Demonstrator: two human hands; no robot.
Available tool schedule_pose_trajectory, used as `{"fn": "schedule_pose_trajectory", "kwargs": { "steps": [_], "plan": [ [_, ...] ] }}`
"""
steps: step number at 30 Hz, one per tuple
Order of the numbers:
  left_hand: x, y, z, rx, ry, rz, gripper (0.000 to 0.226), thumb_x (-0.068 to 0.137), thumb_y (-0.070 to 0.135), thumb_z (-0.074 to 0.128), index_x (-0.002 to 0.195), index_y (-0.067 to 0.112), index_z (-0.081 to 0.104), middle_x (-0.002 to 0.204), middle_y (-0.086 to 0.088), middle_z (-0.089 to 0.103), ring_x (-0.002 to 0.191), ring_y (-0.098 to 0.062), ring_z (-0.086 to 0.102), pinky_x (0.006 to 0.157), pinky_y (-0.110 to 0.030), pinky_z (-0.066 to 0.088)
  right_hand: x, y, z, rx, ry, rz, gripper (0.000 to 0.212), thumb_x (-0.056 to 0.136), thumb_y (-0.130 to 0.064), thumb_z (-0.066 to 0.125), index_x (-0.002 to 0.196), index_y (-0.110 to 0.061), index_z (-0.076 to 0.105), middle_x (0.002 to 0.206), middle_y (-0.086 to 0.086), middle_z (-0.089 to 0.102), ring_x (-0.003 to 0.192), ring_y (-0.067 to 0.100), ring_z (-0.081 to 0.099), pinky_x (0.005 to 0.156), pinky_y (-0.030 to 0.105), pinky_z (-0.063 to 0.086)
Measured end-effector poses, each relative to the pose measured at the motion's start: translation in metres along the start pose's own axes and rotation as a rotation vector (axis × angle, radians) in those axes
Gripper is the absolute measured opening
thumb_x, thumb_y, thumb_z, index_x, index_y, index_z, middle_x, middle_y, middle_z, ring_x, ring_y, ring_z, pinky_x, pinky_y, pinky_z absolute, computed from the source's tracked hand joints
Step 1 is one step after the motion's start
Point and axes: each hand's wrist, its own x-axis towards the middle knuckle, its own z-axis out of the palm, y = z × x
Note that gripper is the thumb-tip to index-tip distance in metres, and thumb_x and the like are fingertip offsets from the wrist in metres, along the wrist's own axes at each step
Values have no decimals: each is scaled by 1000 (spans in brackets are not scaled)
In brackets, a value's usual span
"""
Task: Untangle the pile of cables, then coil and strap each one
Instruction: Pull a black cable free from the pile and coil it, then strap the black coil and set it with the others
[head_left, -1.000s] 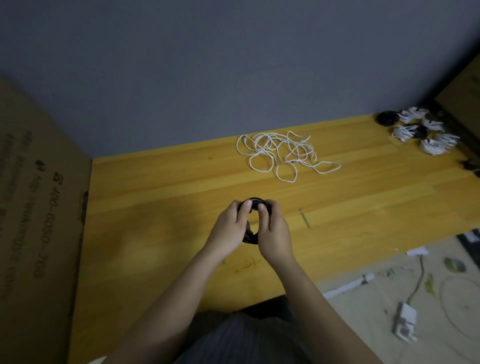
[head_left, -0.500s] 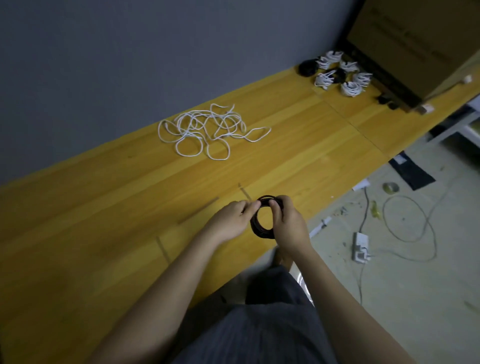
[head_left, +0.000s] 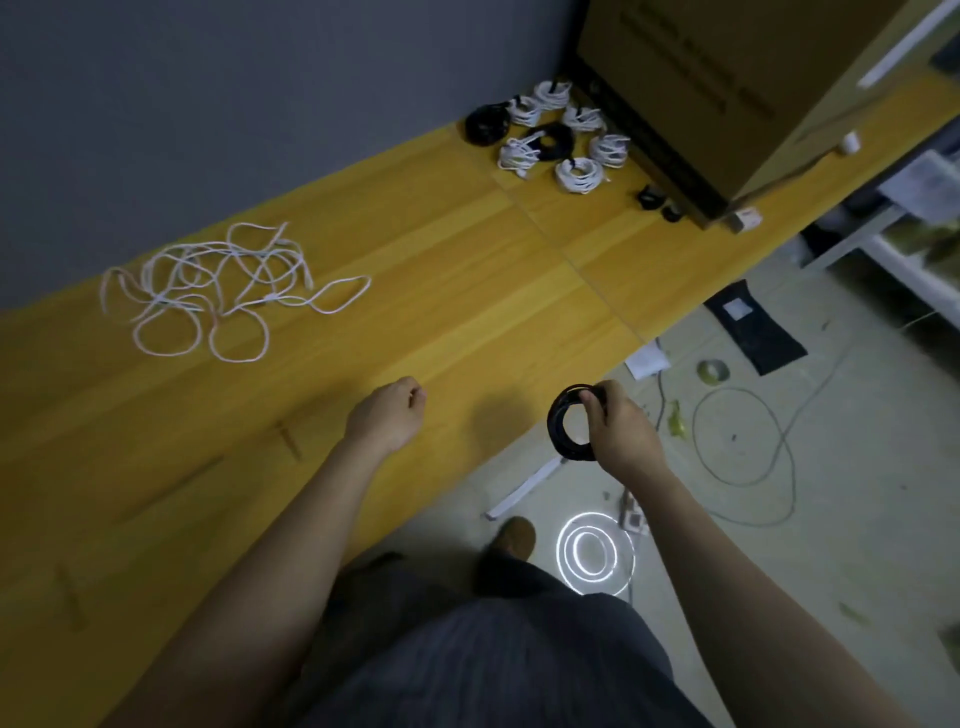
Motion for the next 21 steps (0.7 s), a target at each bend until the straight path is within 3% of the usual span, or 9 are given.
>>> {"fn": "schedule_pose_trajectory", "kwargs": {
  "steps": [5, 13, 17, 21],
  "plan": [
    [24, 73, 18, -9, -33, 22, 33, 105, 30, 29, 117, 12, 53, 96, -11, 64, 66, -29, 52, 57, -36, 37, 58, 55, -57, -43, -41, 32, 32, 102, -36, 36, 109, -8, 50, 80, 2, 51, 67, 23, 47, 53, 34, 29],
    [102, 136, 19, -16, 17, -26, 30, 105, 31, 31, 120, 16, 52, 77, -7, 58, 51, -23, 40, 49, -32, 30, 152, 100, -109, -42, -73, 38, 34, 102, -36, 35, 111, -7, 50, 83, 6, 57, 67, 23, 50, 51, 32, 29],
    [166, 192, 18, -41, 68, -22, 29, 105, 30, 31, 117, 15, 52, 86, -9, 62, 63, -31, 55, 53, -37, 38, 221, 122, -141, -95, -83, 15, 37, 102, -39, 34, 114, -8, 48, 91, 9, 58, 71, 24, 48, 51, 33, 30],
    [232, 272, 17, -52, 104, 27, 28, 104, 28, 32, 113, 13, 54, 84, -7, 59, 67, -28, 51, 55, -33, 38, 288, 139, -178, -118, -82, 0, 36, 101, -39, 34, 113, -8, 48, 98, 14, 61, 74, 27, 51, 58, 36, 38]
  ]
}}
